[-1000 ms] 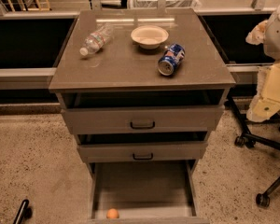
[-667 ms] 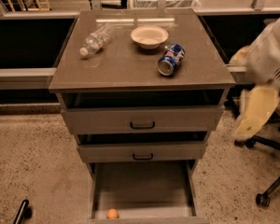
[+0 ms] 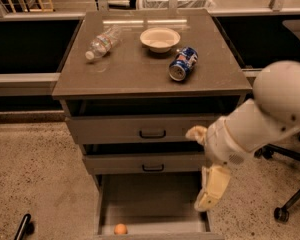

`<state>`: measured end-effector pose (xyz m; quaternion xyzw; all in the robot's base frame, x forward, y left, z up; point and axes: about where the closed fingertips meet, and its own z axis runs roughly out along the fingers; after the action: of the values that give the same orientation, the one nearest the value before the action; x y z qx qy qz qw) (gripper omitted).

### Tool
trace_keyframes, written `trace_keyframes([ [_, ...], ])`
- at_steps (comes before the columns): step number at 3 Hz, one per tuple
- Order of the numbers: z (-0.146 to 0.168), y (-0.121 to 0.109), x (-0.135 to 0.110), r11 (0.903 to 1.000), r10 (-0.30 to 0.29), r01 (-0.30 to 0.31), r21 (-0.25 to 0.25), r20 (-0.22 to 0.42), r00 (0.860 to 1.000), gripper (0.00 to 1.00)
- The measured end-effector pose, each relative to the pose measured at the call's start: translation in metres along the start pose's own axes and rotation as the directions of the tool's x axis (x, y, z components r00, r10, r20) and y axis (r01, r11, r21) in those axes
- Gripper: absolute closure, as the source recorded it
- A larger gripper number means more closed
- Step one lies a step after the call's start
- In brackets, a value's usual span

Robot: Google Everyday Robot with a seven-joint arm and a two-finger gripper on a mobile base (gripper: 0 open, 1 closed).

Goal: Pick orange from bottom drawer and place on counter

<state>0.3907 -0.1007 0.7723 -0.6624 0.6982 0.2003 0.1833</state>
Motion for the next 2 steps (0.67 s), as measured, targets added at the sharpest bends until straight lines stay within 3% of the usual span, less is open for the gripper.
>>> trace_keyframes([
  [1,0.0196,0.0092,0.0107,0.9992,0.0,0.0,-0.04,-0.001,1.0,0.0],
  [2,0.0275,0.009,0.0033,0.9956,-0.048,0.049,-0.08,0.007,0.999,0.0],
])
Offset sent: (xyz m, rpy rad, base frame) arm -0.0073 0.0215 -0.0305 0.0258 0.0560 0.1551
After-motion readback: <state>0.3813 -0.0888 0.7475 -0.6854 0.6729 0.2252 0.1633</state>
